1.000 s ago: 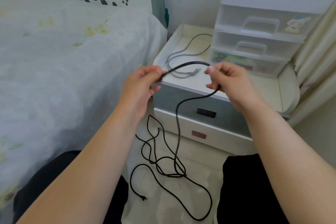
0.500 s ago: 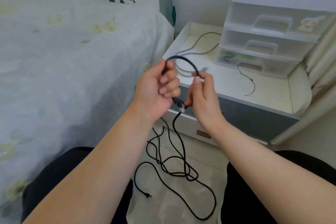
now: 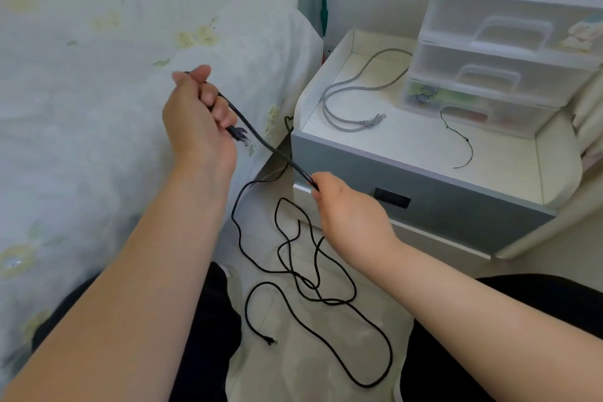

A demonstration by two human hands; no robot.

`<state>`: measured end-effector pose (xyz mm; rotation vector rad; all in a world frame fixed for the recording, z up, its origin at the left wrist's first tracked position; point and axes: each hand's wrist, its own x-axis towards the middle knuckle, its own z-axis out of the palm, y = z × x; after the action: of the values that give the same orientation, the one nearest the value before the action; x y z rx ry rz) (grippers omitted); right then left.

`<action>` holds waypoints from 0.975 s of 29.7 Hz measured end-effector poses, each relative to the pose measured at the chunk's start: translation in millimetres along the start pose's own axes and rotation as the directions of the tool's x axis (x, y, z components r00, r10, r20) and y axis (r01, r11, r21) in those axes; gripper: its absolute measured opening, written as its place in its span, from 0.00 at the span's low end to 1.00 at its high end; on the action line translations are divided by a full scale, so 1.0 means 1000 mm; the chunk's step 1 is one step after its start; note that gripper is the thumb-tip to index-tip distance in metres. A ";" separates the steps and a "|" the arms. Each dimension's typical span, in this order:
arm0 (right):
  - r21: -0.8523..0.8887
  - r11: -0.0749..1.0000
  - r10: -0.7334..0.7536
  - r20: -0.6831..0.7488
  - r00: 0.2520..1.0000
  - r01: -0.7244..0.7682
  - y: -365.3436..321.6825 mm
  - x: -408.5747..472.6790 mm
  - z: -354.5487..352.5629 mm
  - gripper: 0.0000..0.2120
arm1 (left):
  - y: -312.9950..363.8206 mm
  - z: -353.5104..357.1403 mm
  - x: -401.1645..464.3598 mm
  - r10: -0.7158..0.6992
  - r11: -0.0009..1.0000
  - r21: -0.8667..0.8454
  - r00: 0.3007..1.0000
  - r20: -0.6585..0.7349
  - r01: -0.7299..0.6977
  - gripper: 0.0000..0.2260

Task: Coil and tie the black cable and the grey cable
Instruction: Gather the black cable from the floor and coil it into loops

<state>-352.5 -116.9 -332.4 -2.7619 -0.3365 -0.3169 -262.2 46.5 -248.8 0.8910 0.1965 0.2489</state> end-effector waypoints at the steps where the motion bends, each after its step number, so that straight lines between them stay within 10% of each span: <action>1: -0.061 0.997 -0.038 0.003 0.999 0.038 -0.001 -0.002 0.002 0.13 | 0.000 0.000 -0.001 0.014 0.995 0.096 0.999 0.030 -0.017 0.15; 5: -0.099 0.988 -0.133 -0.133 0.982 0.120 -0.007 -0.009 0.005 0.11 | -0.016 0.004 -0.019 -0.006 0.657 0.712 0.943 0.333 -0.248 0.16; 11: 0.011 0.983 -0.174 -0.235 0.956 0.181 -0.007 -0.004 -0.021 0.17 | -0.034 -0.006 -0.043 -0.434 0.394 0.837 0.726 0.534 -0.380 0.18; 21: 0.605 0.790 0.176 -0.065 0.982 -0.101 0.030 0.020 -0.055 0.12 | -0.035 -0.007 -0.052 -0.702 0.666 0.711 0.514 0.493 0.227 0.21; 29: 0.389 0.919 0.005 -0.156 0.988 0.057 0.040 0.027 -0.050 0.21 | -0.028 -0.003 -0.059 -0.741 0.671 0.637 0.375 0.557 0.380 0.16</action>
<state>-325.4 -166.7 -291.6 -2.3238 -0.3536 -0.4176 -316.0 14.3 -269.3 1.2158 -0.3069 -0.9357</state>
